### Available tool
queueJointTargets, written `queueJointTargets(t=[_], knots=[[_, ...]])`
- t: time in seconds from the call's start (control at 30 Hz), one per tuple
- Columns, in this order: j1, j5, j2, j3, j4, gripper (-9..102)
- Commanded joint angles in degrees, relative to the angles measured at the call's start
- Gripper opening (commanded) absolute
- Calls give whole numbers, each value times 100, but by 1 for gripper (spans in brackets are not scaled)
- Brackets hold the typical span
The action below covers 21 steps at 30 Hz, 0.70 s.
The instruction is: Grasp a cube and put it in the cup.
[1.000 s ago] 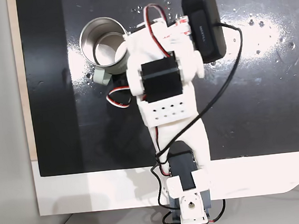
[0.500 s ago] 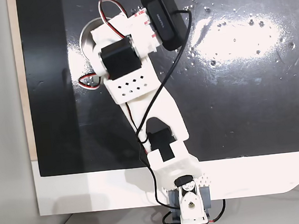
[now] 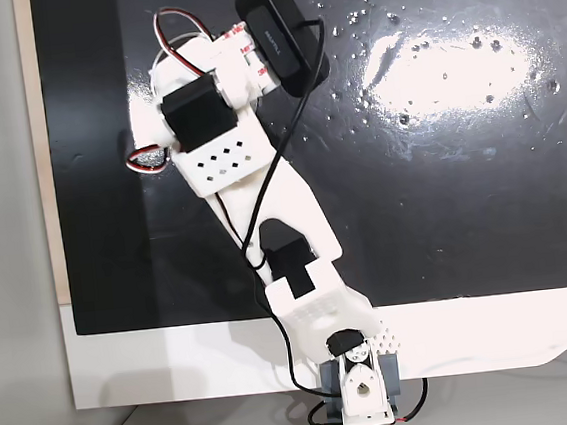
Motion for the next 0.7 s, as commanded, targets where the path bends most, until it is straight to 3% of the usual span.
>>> queueJointTargets(t=[0.0, 0.67], knots=[[-9, 70, 272, -299, -9, 21], [-264, 70, 809, 316, -70, 20]])
